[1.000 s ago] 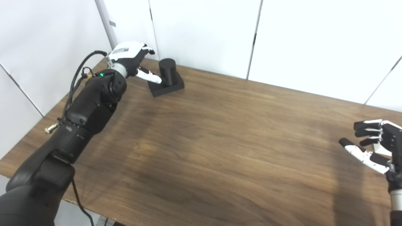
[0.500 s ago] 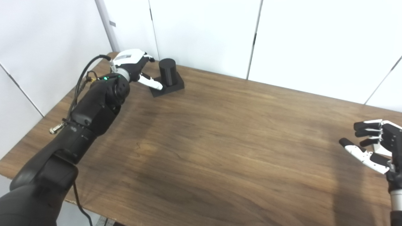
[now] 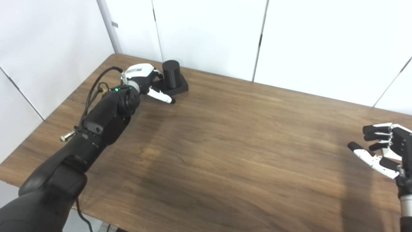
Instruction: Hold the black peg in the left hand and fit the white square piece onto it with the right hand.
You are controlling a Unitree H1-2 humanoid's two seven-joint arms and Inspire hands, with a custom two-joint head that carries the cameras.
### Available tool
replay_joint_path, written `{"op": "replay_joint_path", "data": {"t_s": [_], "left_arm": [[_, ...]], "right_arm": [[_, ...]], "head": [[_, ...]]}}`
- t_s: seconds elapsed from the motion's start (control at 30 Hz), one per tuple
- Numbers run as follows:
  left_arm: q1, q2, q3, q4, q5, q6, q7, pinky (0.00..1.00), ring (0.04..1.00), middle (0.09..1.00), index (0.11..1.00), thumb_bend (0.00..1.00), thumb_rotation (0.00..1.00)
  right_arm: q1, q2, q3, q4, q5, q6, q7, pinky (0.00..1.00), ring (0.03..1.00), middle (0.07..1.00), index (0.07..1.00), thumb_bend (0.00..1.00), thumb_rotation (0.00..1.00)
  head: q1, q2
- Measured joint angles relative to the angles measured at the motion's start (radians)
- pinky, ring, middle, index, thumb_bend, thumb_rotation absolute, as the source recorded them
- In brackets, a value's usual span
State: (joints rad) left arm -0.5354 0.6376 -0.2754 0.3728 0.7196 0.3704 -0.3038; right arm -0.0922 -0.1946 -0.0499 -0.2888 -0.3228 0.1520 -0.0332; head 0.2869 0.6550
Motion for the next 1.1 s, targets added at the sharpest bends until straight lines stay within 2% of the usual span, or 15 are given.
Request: {"op": "replay_joint_path", "data": {"t_s": [0.17, 0.43, 1.0, 1.1], "left_arm": [[-0.003, -0.001, -0.007, 0.02, 0.0, -0.022, 0.019, 0.89, 1.0, 0.993, 0.854, 0.94, 0.5], [-0.021, -0.001, -0.041, 0.077, 0.003, -0.027, 0.024, 0.9, 1.0, 0.995, 0.846, 0.93, 0.48], [-0.044, -0.001, -0.04, 0.126, -0.002, -0.048, 0.032, 0.89, 1.0, 0.977, 0.83, 0.89, 0.42], [-0.044, -0.001, -0.039, 0.128, -0.002, -0.052, 0.038, 0.87, 0.995, 0.966, 0.805, 0.87, 0.41]], "right_arm": [[0.002, 0.0, 0.001, -0.005, -0.006, 0.001, 0.0, 0.43, 0.567, 0.62, 0.489, 0.5, 0.11], [0.006, 0.0, 0.002, -0.019, -0.009, 0.002, 0.0, 0.43, 0.565, 0.618, 0.489, 0.5, 0.11], [0.008, 0.0, 0.001, -0.019, -0.01, 0.001, 0.0, 0.41, 0.552, 0.612, 0.489, 0.5, 0.11], [0.009, 0.0, 0.001, -0.019, -0.012, 0.001, 0.0, 0.41, 0.552, 0.613, 0.489, 0.5, 0.11]], "head": [[-0.005, 0.005], [-0.008, 0.008], [-0.012, 0.012], [-0.015, 0.014]]}}
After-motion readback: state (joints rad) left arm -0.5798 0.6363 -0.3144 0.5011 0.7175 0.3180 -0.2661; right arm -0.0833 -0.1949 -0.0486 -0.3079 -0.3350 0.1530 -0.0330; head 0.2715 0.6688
